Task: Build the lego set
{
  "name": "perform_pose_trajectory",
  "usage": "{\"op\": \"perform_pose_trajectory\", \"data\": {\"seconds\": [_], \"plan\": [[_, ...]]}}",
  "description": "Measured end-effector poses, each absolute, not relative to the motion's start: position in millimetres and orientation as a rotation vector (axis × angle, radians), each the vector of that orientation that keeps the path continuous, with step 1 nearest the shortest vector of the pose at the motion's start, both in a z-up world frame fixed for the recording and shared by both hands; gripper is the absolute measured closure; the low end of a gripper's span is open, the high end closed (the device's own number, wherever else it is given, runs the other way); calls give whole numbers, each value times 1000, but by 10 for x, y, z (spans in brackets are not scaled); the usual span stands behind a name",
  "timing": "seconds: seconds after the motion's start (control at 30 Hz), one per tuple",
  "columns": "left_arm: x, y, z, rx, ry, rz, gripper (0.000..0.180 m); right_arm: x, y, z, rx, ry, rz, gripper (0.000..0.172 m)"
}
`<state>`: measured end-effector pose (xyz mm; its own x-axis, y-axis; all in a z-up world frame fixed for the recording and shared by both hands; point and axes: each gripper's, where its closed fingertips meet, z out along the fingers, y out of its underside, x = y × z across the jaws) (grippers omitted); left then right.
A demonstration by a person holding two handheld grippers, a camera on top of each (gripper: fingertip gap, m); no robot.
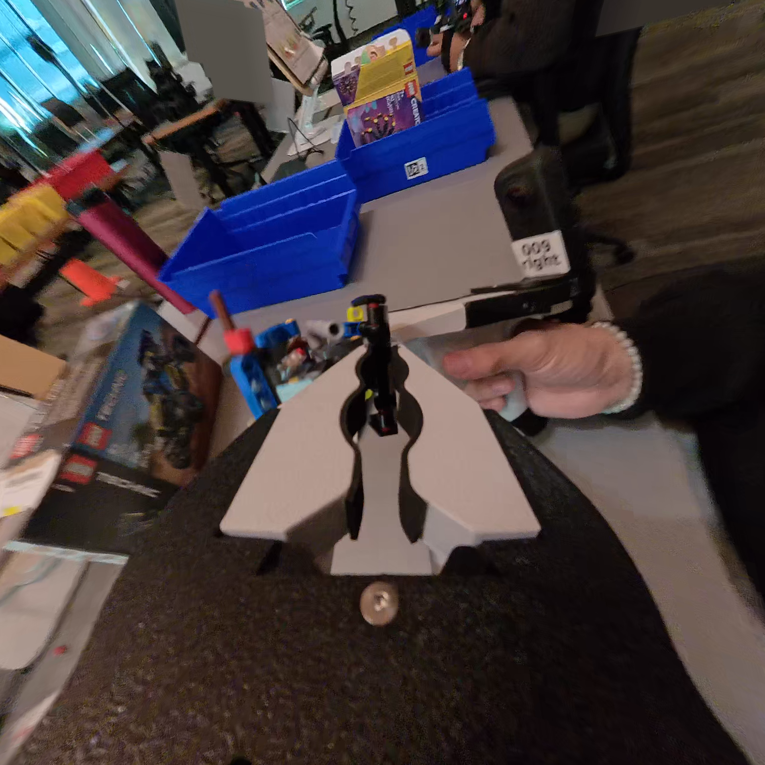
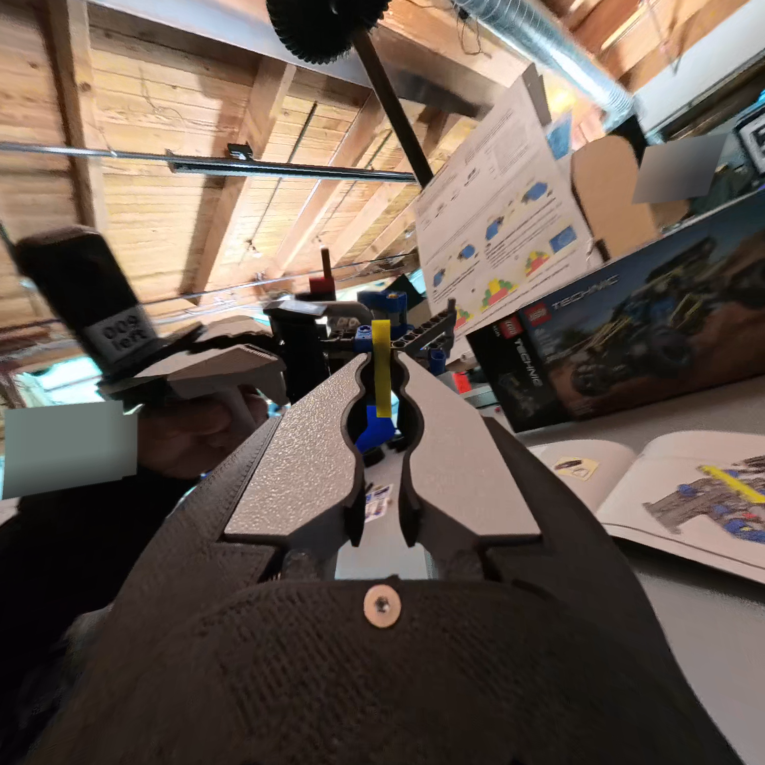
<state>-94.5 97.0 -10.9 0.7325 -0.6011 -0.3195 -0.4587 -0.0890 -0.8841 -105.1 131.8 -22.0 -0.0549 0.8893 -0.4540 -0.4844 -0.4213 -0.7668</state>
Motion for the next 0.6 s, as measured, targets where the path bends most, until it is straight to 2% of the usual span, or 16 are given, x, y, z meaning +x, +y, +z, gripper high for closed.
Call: {"op": "perform_pose_trajectory", "data": {"seconds": [0.17, 0.43, 0.6], "plan": [[-957, 1029, -230, -1729, 918, 172, 167, -1032, 1302, -218, -1169, -512, 1618, 167], [-938, 1007, -285, -1829, 809, 6, 174, -1003, 1288, -203, -1093, -617, 1507, 167], [-979, 992, -294, -1815, 803, -133, 174, -1020, 1260, -214, -1049, -651, 1670, 167]]}}
